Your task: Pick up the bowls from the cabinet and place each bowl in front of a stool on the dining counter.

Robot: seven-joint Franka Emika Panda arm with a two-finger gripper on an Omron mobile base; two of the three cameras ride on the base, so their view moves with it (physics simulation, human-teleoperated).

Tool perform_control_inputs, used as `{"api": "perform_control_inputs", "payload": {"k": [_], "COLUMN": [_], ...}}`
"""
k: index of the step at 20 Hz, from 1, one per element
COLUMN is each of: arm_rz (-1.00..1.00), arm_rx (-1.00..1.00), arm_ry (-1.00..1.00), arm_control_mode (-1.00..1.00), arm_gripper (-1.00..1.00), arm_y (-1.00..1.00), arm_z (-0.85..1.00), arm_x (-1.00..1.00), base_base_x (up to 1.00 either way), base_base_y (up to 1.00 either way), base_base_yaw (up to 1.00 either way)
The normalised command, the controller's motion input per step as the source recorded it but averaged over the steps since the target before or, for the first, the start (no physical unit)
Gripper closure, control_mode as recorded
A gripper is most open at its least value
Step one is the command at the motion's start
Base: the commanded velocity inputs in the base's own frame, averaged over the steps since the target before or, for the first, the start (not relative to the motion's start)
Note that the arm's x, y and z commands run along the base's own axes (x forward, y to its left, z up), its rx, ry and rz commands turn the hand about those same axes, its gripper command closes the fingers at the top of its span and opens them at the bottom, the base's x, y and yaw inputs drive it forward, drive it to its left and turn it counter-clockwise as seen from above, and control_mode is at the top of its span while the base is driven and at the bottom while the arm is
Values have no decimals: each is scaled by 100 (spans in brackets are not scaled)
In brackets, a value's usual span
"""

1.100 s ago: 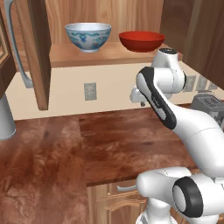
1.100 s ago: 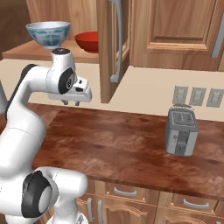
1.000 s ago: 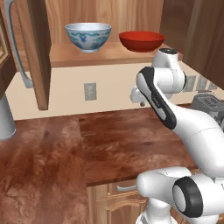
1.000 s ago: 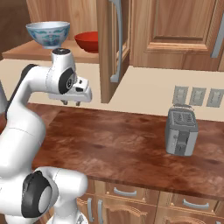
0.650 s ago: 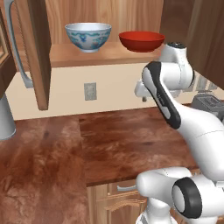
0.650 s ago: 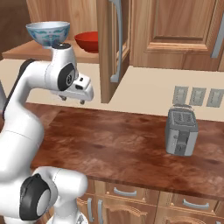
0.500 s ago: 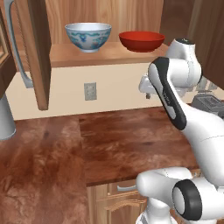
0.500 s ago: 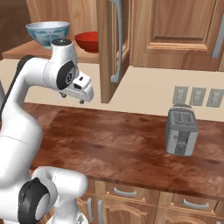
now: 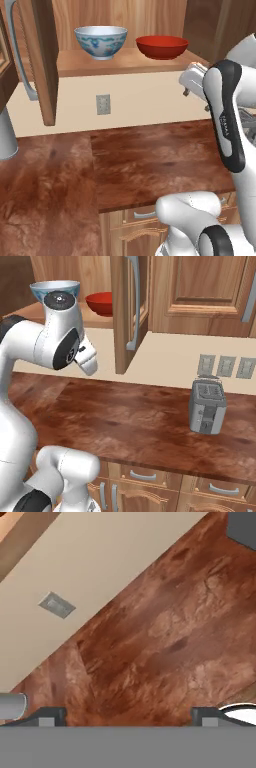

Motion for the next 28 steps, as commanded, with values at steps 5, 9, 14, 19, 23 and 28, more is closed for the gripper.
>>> {"api": "perform_control_inputs", "payload": {"k": [5,9,14,19,23,28], "arm_rz": [-28,-23,-14,0,0,2], "arm_rx": [20,8,4,10,7,1], "arm_ry": [-19,-1,8,10,8,5], "arm_control_mode": [-100,-100,-100,-100,-100,-100], "arm_gripper": [-100,-100,-100,-100,-100,-100], "arm_y": [-1,-8,-24,-33,-9,3], "arm_z": [78,86,86,39,1,-34], "arm_x": [-21,1,12,57,91,90], "base_base_x": [0,0,0,0,0,0], "base_base_y": [0,0,0,0,0,0], "base_base_yaw": [0,0,0,0,0,0]}}
